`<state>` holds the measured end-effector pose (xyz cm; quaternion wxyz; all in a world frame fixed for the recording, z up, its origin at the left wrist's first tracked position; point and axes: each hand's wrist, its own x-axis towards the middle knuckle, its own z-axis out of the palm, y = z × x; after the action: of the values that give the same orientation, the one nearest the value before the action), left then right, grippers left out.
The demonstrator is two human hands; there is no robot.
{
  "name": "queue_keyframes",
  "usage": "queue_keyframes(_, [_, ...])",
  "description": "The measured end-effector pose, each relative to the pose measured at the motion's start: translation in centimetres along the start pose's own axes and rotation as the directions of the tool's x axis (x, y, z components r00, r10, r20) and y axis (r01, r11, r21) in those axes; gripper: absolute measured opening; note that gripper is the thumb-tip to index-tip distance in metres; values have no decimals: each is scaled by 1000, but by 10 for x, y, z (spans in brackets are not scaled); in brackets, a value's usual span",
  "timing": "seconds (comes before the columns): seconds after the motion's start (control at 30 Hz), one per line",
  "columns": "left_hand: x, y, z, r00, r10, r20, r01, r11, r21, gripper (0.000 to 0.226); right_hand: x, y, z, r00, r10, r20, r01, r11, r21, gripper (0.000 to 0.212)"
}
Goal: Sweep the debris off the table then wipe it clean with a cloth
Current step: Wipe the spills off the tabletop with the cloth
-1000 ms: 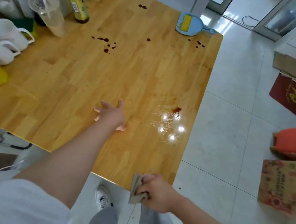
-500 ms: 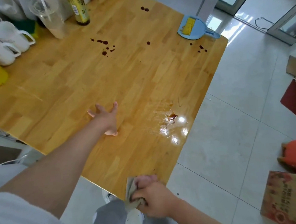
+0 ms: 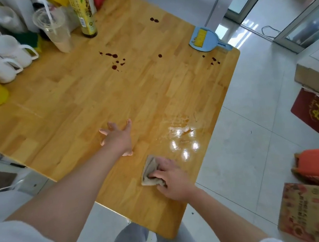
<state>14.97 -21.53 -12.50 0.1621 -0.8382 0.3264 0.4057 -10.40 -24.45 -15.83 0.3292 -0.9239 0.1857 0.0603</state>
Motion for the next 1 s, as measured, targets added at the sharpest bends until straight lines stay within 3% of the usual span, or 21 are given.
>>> queue_keyframes(0.07, [0,0,1,1000,2,-8,-2,1000,7,125,2,35,-32,1000,-3,24,3,1000,28,35])
queue_keyframes(0.13, [1,1,2,1000,-4,-3,4,1000,17,124,17,79,-67,906,354,-231,-336,935,115,35])
queue_keyframes(0.17, [1,1,2,1000,-7,2,7,1000,15,124,26,97,-84,736,580,-350,-523,815,250,34])
queue_keyframes(0.23, [2,2,2,1000,-8,4,8,1000,19,124,49,106,-99,331,870,-366,-699,487,524,35])
queue_keyframes(0.27, [2,1,2,1000,-7,3,7,1000,19,124,62,92,-96,231,902,-364,-744,405,531,35])
queue_keyframes(0.3, [2,1,2,1000,-8,5,8,1000,18,124,73,74,-86,250,885,-392,-781,424,459,32])
queue_keyframes(0.33, [2,2,2,1000,-10,9,10,1000,15,123,79,53,-71,392,829,-399,-769,534,353,28])
queue_keyframes(0.4, [0,2,1,1000,-9,1,9,1000,24,123,72,12,-37,846,465,-261,-455,885,102,24])
queue_keyframes(0.43, [-1,2,2,1000,-7,-2,7,1000,22,122,60,5,-29,968,213,-133,-212,977,23,25])
queue_keyframes(0.5, [-1,1,2,1000,-11,-7,11,1000,10,121,55,35,-50,998,-62,9,62,998,9,31])
queue_keyframes(0.53, [-2,1,2,1000,-11,-8,11,1000,7,121,58,57,-67,999,-35,-4,35,999,-9,32])
queue_keyframes(0.6, [-2,2,2,1000,-11,-6,11,1000,0,122,70,108,-105,936,278,-217,-281,960,20,34])
queue_keyframes(0.67, [-2,3,1,1000,-17,3,17,1000,-14,122,81,138,-134,570,718,-400,-636,694,338,30])
queue_keyframes(0.7, [-3,3,1,1000,-19,8,20,1000,-18,122,88,137,-134,408,816,-410,-694,569,442,27])
queue_keyframes(0.73, [-5,3,0,1000,-22,8,23,999,-23,121,94,122,-128,367,822,-435,-711,550,438,26])
queue_keyframes(0.77, [-7,4,-1,1000,-29,6,29,999,-28,121,97,102,-116,439,783,-442,-686,609,399,23])
queue_keyframes(0.8, [-9,4,-2,999,-32,2,33,999,-31,121,96,79,-99,614,681,-399,-593,732,336,18])
queue_keyframes(0.87, [-13,4,-5,999,-36,-8,35,999,-40,121,77,41,-63,967,201,-156,-189,978,84,10])
queue_keyframes(0.9, [-14,4,-6,999,-35,-10,35,998,-43,121,66,34,-55,997,-61,42,61,998,21,14])
queue_keyframes(0.93, [-15,5,-8,999,-43,-12,43,998,-42,121,62,45,-60,957,-226,184,222,974,43,20])
queue_keyframes(1.0, [-16,6,-9,998,-62,-13,62,997,-38,122,70,86,-93,966,-193,171,186,981,56,26])
